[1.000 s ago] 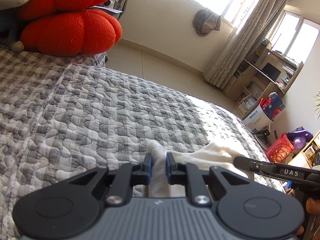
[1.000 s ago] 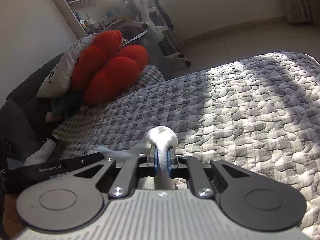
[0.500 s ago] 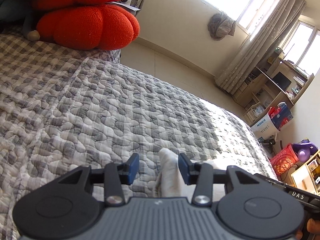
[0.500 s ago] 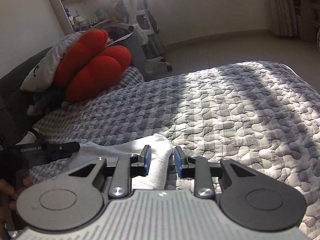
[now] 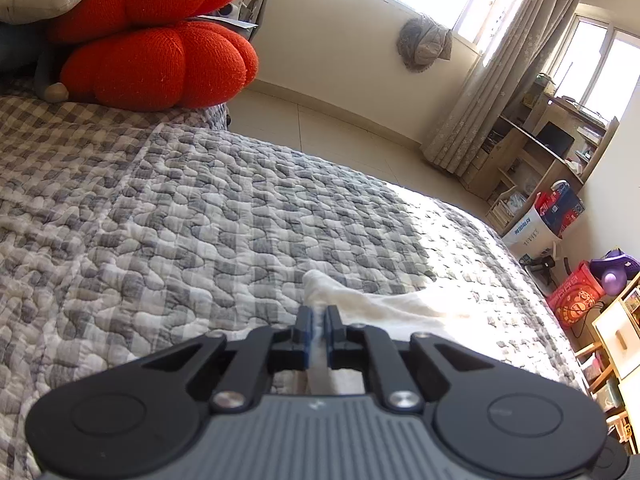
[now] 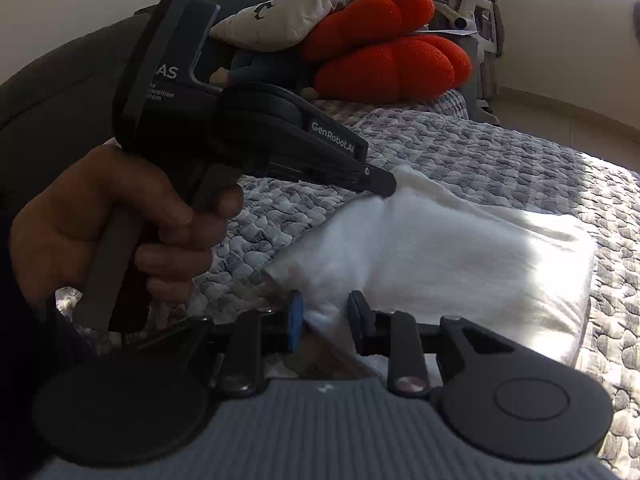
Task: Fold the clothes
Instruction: 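Release the pants with the left gripper and press the fold flat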
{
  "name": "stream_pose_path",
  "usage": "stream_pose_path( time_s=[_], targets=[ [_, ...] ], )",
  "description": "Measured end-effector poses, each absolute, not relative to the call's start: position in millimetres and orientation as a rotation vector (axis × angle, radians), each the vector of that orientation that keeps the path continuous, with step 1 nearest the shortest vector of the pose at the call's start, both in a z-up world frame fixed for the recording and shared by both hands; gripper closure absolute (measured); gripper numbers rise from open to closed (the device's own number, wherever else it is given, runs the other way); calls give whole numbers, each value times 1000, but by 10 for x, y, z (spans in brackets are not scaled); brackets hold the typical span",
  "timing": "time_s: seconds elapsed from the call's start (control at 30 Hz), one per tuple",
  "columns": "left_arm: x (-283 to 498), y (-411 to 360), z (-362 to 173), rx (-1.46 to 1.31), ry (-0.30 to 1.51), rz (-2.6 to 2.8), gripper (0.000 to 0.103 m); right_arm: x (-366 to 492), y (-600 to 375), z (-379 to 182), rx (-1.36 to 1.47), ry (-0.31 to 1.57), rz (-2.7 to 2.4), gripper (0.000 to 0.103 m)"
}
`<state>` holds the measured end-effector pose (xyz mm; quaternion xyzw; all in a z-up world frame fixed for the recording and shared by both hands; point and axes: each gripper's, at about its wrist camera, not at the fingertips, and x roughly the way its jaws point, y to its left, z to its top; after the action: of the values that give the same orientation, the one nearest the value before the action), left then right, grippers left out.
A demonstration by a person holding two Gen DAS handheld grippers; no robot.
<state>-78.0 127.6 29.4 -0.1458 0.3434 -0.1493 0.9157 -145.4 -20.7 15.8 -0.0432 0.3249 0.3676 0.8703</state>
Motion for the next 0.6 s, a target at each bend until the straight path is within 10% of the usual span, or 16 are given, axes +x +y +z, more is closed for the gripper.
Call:
stream_pose_path(
  time_s=[0.37, 0.43, 0.6],
  targets=[
    [-742, 1299, 286, -321, 738, -301, 97, -1603, 32, 145, -240, 529, 727, 74],
    [-750, 1298, 286, -318, 737, -302, 97, -1552, 67, 101, -254, 543, 709, 92],
    [-762, 1308, 308, -323, 728, -308, 97, -1524, 33, 196, -185, 539, 725, 96]
  ],
)
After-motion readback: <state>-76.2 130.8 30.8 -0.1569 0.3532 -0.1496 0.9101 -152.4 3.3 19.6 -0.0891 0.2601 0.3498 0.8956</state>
